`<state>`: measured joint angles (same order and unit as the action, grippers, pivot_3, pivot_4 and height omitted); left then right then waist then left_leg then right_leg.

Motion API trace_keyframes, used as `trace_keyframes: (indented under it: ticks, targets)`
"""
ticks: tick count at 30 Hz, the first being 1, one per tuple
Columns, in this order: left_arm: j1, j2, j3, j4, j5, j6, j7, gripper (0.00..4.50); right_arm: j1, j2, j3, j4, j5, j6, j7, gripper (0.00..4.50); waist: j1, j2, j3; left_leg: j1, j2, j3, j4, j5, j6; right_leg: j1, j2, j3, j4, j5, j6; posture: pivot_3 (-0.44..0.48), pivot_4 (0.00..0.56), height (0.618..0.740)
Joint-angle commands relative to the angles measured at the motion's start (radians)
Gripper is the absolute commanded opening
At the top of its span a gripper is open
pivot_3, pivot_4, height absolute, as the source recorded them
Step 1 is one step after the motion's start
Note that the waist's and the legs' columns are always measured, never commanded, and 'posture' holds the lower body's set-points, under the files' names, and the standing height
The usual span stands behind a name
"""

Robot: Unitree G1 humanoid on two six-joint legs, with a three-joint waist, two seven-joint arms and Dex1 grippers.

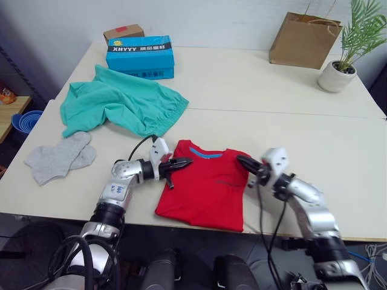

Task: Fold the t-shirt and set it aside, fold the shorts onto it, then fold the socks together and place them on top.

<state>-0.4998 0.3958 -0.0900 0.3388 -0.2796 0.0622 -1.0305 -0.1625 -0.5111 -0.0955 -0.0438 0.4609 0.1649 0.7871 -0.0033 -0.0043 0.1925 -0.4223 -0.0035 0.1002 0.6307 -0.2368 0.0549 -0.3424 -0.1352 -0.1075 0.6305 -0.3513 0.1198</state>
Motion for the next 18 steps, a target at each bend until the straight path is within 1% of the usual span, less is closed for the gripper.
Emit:
trace_keyframes:
  ticks: [1,2,3,5,7,8,10,14,16,18]
  targets:
    - [0.047,0.095,0.040,-0.271,-0.112,0.113,-0.082,0.39,0.091,-0.132,-0.115,-0.261,0.260,0.324,0.002,1.29,-0.004,0.000,0.000,0.000,0.000,0.000,0.000,0.000,0.000,0.000,0.000,0.000,-0.003,0.000,0.000,0.000,0.150,0.740]
    - [0.071,0.117,0.061,-0.350,-0.169,0.160,-0.097,0.61,0.130,-0.178,-0.154,-0.310,0.356,0.438,-0.016,1.62,-0.004,0.000,0.000,0.000,0.000,0.000,0.000,0.000,0.000,0.000,0.000,0.000,-0.004,0.000,-0.001,0.000,0.150,0.740]
    - [0.089,0.132,0.075,-0.406,-0.209,0.195,-0.103,0.94,0.156,-0.211,-0.184,-0.344,0.427,0.520,-0.033,1.99,-0.003,0.000,0.000,0.000,0.001,-0.001,-0.001,-0.001,-0.001,0.000,0.000,0.000,-0.004,0.000,-0.001,0.000,0.150,0.740]
    - [0.150,0.179,0.090,-0.503,-0.264,0.210,-0.160,1.60,0.213,-0.316,-0.213,-0.381,0.580,0.754,-0.079,2.73,-0.002,0.001,0.000,0.001,0.002,-0.004,-0.001,-0.001,-0.001,0.002,-0.001,-0.001,-0.005,-0.001,-0.002,0.000,0.150,0.740]
    - [0.196,0.201,0.103,-0.545,-0.286,0.181,-0.202,2.21,0.242,-0.369,-0.235,-0.386,0.734,0.904,-0.120,3.38,-0.002,0.001,0.000,0.001,0.001,-0.004,-0.001,-0.003,-0.002,0.002,-0.001,-0.001,-0.006,-0.001,-0.003,0.000,0.150,0.740]
    - [0.209,0.201,0.107,-0.549,-0.278,0.153,-0.208,2.53,0.248,-0.402,-0.226,-0.378,0.802,0.978,-0.132,3.74,0.000,0.001,0.000,0.001,0.001,-0.004,-0.001,-0.004,-0.001,0.002,-0.002,-0.001,-0.007,-0.001,-0.004,0.000,0.150,0.740]
    - [0.233,0.196,0.115,-0.557,-0.293,0.131,-0.225,3.18,0.240,-0.409,-0.193,-0.364,0.865,1.053,-0.164,4.46,0.002,0.001,0.000,0.000,0.001,-0.004,-0.001,-0.006,0.003,0.002,-0.002,-0.001,-0.008,-0.002,-0.005,0.000,0.150,0.740]
    - [0.261,0.204,0.111,-0.565,-0.309,0.132,-0.249,4.48,0.143,-0.323,-0.101,-0.311,0.907,1.127,-0.319,4.50,0.002,0.001,0.000,-0.001,0.001,-0.003,-0.001,-0.006,0.002,0.002,-0.002,-0.001,-0.010,-0.002,-0.005,0.000,0.150,0.740]
    - [0.286,0.215,0.116,-0.570,-0.326,0.145,-0.265,4.48,0.060,-0.230,-0.037,-0.279,0.920,1.146,-0.412,4.50,-0.004,0.001,0.000,-0.001,0.001,-0.003,-0.001,-0.006,0.002,0.002,-0.002,-0.001,-0.010,-0.002,-0.005,0.000,0.150,0.740]
    - [0.304,0.221,0.127,-0.571,-0.339,0.155,-0.266,4.48,0.006,-0.165,0.001,-0.258,0.913,1.161,-0.468,4.50,-0.009,0.001,0.000,0.000,0.001,-0.002,-0.002,-0.005,0.001,0.001,-0.001,-0.001,-0.008,-0.002,-0.005,0.000,0.150,0.740]
